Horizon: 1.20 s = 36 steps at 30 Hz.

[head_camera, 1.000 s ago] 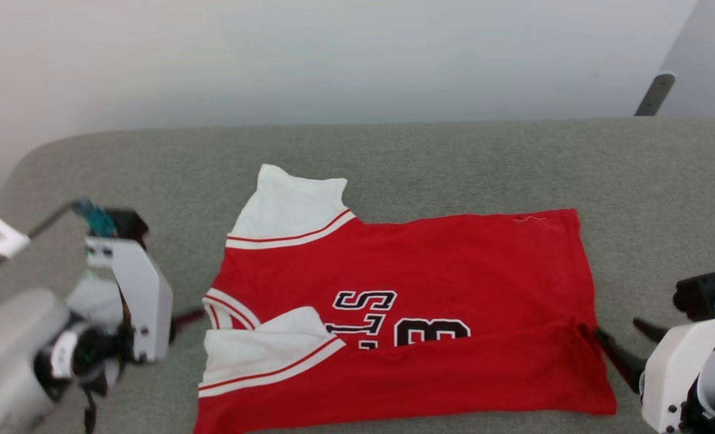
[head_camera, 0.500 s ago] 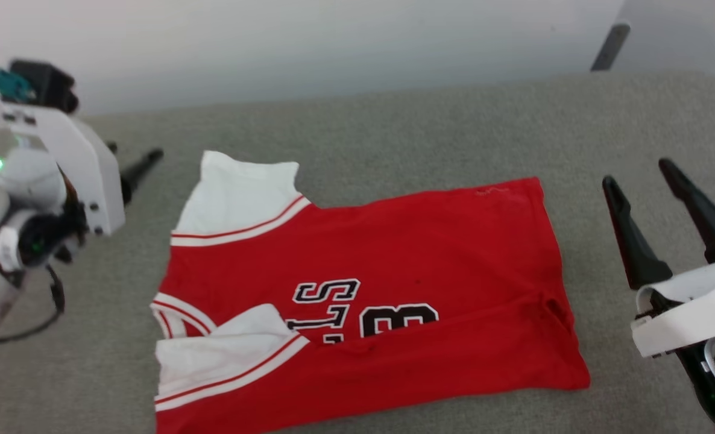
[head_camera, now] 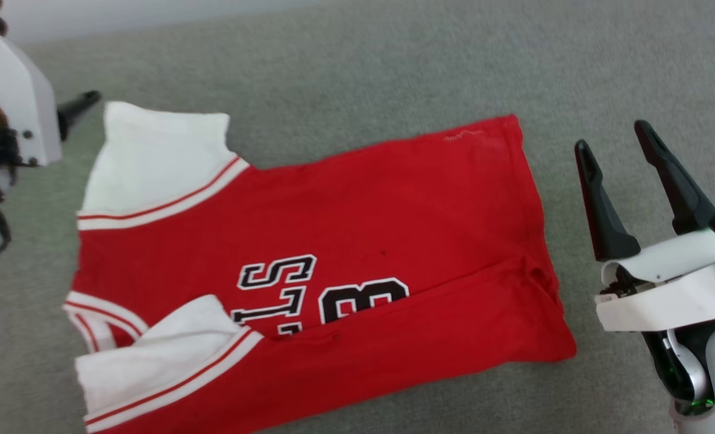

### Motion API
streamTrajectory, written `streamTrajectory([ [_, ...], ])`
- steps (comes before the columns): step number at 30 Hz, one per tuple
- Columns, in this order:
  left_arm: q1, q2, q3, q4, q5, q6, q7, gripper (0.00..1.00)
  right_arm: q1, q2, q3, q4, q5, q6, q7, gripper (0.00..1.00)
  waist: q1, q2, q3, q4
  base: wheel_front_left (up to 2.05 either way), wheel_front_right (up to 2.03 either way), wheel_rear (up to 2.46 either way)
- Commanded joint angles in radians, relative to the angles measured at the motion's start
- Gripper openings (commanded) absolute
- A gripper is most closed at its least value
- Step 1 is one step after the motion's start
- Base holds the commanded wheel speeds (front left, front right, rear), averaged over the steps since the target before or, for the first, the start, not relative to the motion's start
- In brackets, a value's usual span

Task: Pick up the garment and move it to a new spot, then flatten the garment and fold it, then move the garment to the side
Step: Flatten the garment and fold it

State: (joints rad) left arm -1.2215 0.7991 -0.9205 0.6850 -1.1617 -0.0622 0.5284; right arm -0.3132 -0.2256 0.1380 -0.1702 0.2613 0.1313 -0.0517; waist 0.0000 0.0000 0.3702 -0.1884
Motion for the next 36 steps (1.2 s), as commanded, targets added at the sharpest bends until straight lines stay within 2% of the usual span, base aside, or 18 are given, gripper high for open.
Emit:
streamTrajectory([
  [1, -0.018, -0.001, -0.002, 0.020, 0.001, -0.007, 0.012, 1.00, -0.019, 0.005, 0.004, 0.003, -0.003, -0.001, -0.009, 1.00, 0.0000, 0.0000, 0.084, -0.068, 0.00, 0.00, 0.00],
  [9, -0.047, -0.039, -0.004, 0.150, -0.045, -0.001, 0.126, 1.00, -0.044, 0.000, 0.016, 0.043, 0.008, -0.001, -0.017, 1.00, 0.0000, 0.0000, 0.124, -0.090, 0.00, 0.00, 0.00],
  [12, -0.025, -0.072, -0.021, 0.188, -0.060, 0.024, 0.195, 1.00, -0.050, -0.004, 0.014, 0.049, 0.012, -0.001, -0.014, 1.00, 0.0000, 0.0000, 0.125, -0.088, 0.00, 0.00, 0.00],
  [13, -0.019, -0.081, -0.026, 0.199, -0.065, 0.032, 0.216, 0.87, -0.050, -0.004, 0.015, 0.051, 0.015, -0.001, -0.010, 1.00, 0.0000, 0.0000, 0.125, -0.088, 0.00, 0.00, 0.00],
  [14, -0.014, -0.088, -0.031, 0.206, -0.071, 0.036, 0.235, 0.24, -0.053, -0.006, 0.019, 0.051, 0.018, -0.001, -0.004, 1.00, 0.0000, 0.0000, 0.125, -0.087, 0.00, 0.00, 0.00],
  [15, -0.009, -0.097, -0.031, 0.212, -0.075, 0.042, 0.247, 0.00, -0.057, -0.004, 0.022, 0.055, 0.029, -0.001, 0.006, 1.00, 0.0000, 0.0000, 0.124, -0.086, 0.00, 0.00, 0.00],
  [20, -0.032, -0.112, -0.035, 0.210, -0.059, 0.020, 0.223, 0.00, -0.108, -0.022, 0.054, 0.080, 0.080, -0.001, 0.124, 1.00, 0.0000, 0.0000, 0.125, -0.077, 0.00, 0.00, 0.00],
  [24, -0.049, -0.139, -0.035, 0.221, -0.058, 0.009, 0.212, 0.00, -0.217, -0.043, 0.098, 0.140, 0.137, -0.001, 0.251, 1.00, 0.0000, 0.0000, 0.123, -0.062, 0.00, 0.00, 0.00],
  [28, -0.071, -0.169, -0.032, 0.234, -0.055, -0.001, 0.195, 0.00, -0.366, -0.076, 0.164, 0.274, 0.191, -0.001, 0.384, 1.00, 0.0000, 0.0000, 0.128, -0.043, 0.00, 0.00, 0.00],
  [31, -0.089, -0.191, -0.031, 0.247, -0.053, -0.008, 0.185, 0.00, -0.480, -0.076, 0.223, 0.401, 0.249, -0.001, 0.470, 1.00, 0.0000, 0.0000, 0.133, -0.027, 0.00, 0.00, 0.00],
  [36, -0.108, -0.211, -0.033, 0.268, -0.050, -0.019, 0.173, 0.00, -0.593, -0.084, 0.286, 0.552, 0.308, -0.001, 0.570, 1.00, 0.0000, 0.0000, 0.138, -0.009, 0.00, 0.00, 0.00],
])
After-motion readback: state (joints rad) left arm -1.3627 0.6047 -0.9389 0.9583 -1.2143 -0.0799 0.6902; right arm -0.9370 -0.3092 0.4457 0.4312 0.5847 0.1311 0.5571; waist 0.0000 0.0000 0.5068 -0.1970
